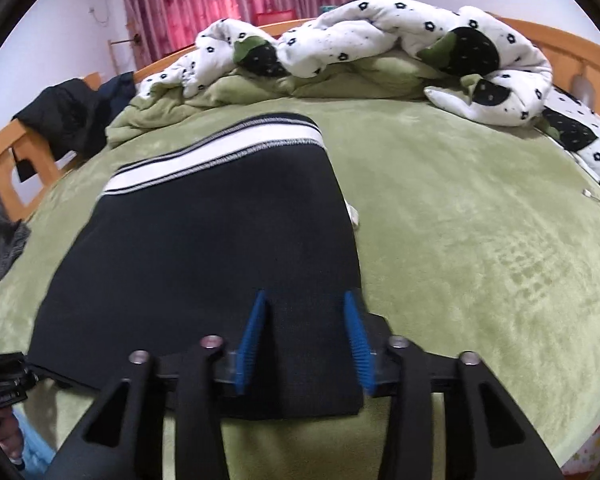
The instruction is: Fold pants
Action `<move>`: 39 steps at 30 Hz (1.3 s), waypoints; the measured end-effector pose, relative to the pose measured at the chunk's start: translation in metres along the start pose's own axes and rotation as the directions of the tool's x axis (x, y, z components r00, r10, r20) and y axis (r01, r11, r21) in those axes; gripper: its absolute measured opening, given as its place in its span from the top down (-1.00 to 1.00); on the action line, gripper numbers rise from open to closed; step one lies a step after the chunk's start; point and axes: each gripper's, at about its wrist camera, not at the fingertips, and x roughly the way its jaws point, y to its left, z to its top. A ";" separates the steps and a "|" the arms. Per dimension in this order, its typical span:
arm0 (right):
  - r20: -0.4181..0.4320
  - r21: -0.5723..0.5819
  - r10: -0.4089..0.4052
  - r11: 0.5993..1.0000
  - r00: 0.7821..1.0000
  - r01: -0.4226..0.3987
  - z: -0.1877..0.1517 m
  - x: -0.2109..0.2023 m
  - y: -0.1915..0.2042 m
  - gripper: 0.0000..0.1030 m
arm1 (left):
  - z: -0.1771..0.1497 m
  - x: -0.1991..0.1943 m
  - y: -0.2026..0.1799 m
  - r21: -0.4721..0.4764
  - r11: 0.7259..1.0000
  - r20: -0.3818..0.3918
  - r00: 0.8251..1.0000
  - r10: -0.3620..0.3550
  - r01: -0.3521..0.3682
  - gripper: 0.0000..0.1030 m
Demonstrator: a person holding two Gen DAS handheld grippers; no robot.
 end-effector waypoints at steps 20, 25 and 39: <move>-0.211 0.074 0.227 0.974 0.951 -0.216 0.067 0.120 -0.034 -0.64 | 0.129 0.096 0.036 -0.142 0.978 0.010 0.988 -0.156 0.156 -0.23; -0.319 0.134 0.389 0.921 0.864 -0.365 0.065 0.140 -0.035 -0.58 | 0.129 0.103 0.036 -0.170 0.971 0.012 0.986 -0.166 0.166 0.19; -0.170 0.135 0.371 0.927 0.913 -0.351 0.067 0.056 0.076 0.53 | 0.129 -0.002 0.077 -0.167 0.955 0.158 0.963 -0.218 0.243 0.61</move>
